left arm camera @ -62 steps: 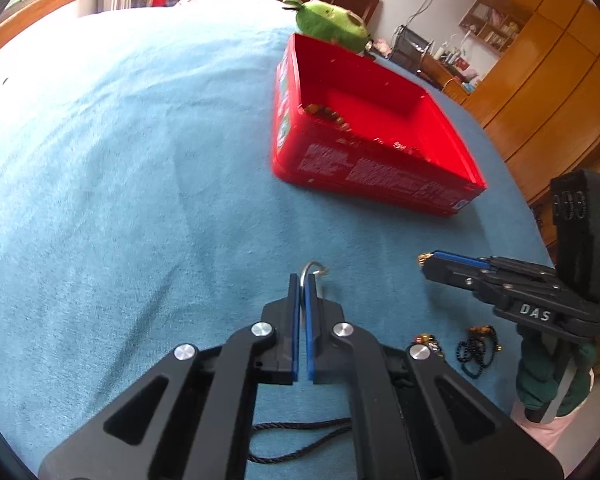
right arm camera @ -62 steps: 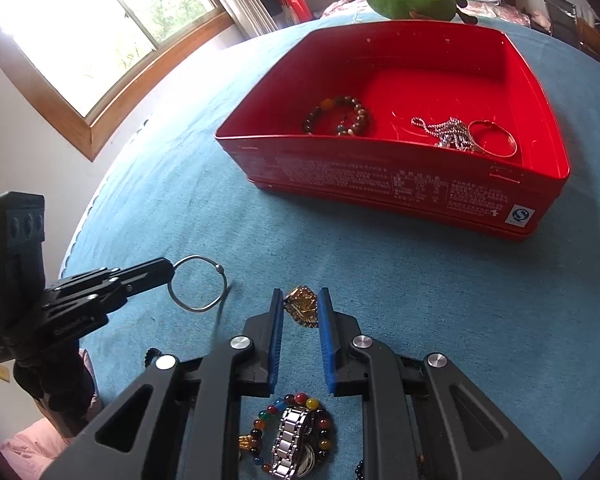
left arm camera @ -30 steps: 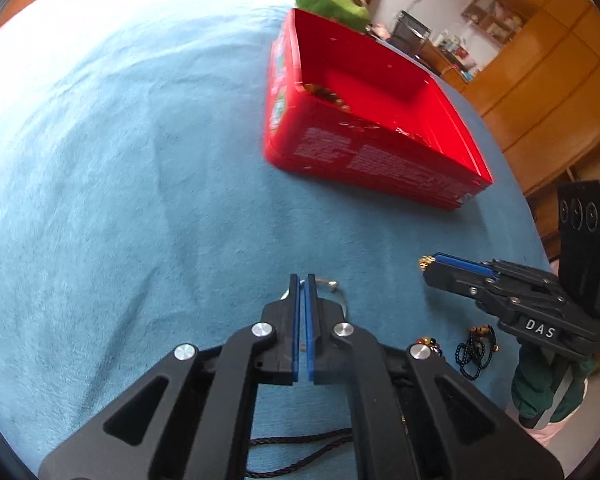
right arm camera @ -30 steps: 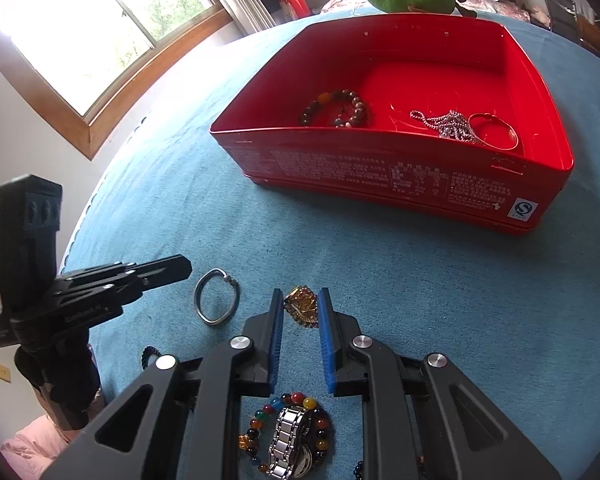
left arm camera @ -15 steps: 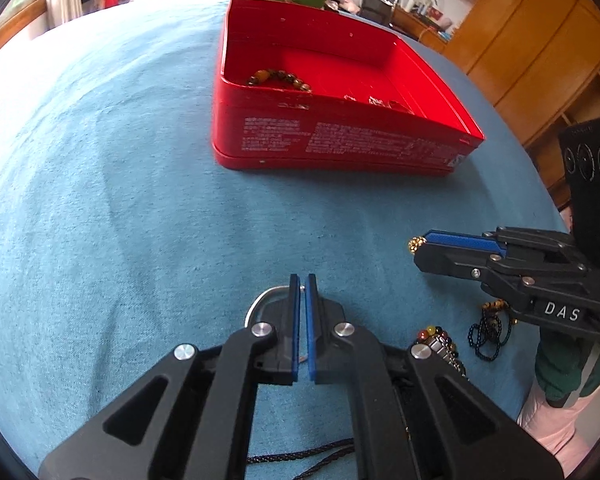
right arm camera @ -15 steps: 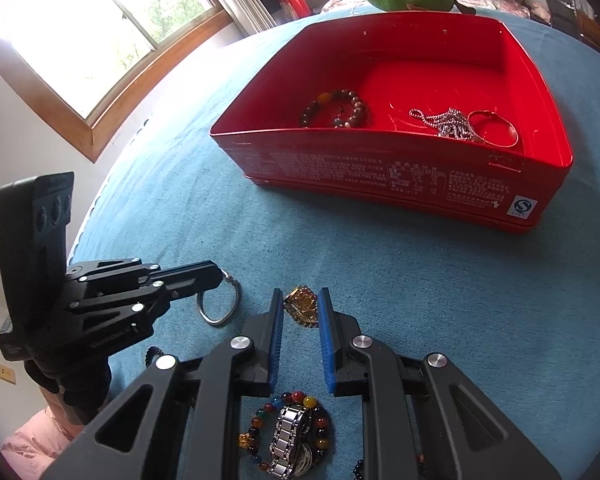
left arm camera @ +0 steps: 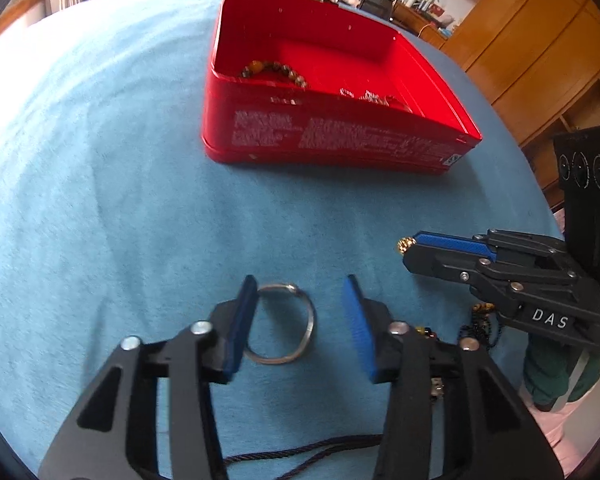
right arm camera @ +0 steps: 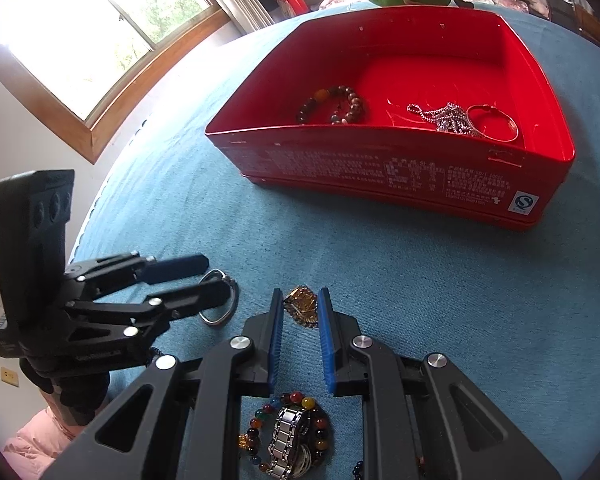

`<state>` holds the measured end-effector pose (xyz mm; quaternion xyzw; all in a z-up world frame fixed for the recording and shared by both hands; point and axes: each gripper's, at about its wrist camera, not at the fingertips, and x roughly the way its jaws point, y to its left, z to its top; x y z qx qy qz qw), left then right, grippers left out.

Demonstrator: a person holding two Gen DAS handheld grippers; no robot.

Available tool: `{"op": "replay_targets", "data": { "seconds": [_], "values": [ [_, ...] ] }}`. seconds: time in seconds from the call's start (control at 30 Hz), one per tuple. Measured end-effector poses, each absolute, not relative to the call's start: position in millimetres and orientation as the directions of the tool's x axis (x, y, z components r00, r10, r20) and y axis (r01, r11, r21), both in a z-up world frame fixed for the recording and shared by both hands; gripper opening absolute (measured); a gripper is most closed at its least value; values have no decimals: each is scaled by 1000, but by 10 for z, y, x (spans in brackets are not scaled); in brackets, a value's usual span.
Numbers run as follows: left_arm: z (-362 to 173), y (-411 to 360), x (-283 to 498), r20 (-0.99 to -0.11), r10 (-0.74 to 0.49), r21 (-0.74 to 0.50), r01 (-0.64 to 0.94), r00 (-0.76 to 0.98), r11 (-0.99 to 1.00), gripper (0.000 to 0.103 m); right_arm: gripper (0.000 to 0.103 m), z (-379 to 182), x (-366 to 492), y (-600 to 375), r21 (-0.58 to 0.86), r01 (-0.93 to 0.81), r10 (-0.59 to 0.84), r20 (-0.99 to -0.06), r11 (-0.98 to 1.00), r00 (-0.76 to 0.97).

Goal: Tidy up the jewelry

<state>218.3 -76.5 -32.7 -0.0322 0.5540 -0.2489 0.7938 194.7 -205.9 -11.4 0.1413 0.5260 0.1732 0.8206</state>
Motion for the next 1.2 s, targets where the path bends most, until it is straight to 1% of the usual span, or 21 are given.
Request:
{"op": "replay_targets", "data": {
  "seconds": [0.13,0.2,0.27,0.33,0.37,0.5,0.53,0.57,0.7,0.93,1.2],
  "values": [
    [-416,-816,2225,-872,-439,-360,324,218,875,26,17,-110,1944,-2080,416,-135,434,-813,900,388],
    [-452,-830,2270,-875,-434,-364,301,215,881,24,17,-108,1940,-2074,417,-137,436,-813,898,387],
    [-469,-842,2303,-876,-434,-370,286,211,884,24,17,-102,1932,-2063,417,-141,438,-811,898,387],
    [-483,-856,2336,-877,-434,-376,266,209,888,28,17,-100,1932,-2062,417,-142,438,-811,898,388],
    [-492,-867,2337,-879,-429,-374,256,210,891,28,17,-100,1930,-2062,418,-142,439,-811,897,388],
    [-481,-946,2348,-888,-394,-341,237,235,910,25,17,-103,1928,-2064,418,-140,438,-811,898,388],
    [-477,-966,2356,-891,-384,-330,233,244,915,19,17,-103,1931,-2065,418,-141,439,-811,897,388],
    [-487,-987,2371,-896,-362,-308,227,257,924,8,17,-103,1930,-2064,419,-141,440,-810,897,387],
    [-495,-982,2394,-888,-370,-316,222,272,922,0,17,-100,1931,-2075,418,-139,437,-810,898,390],
    [-403,-921,2298,-864,-420,-356,254,278,899,0,17,-78,1916,-2124,424,-131,439,-805,896,398],
    [-131,-815,2243,-818,-460,-380,277,346,883,0,17,-14,1893,-2129,423,-136,439,-797,896,415]
  ]
}}
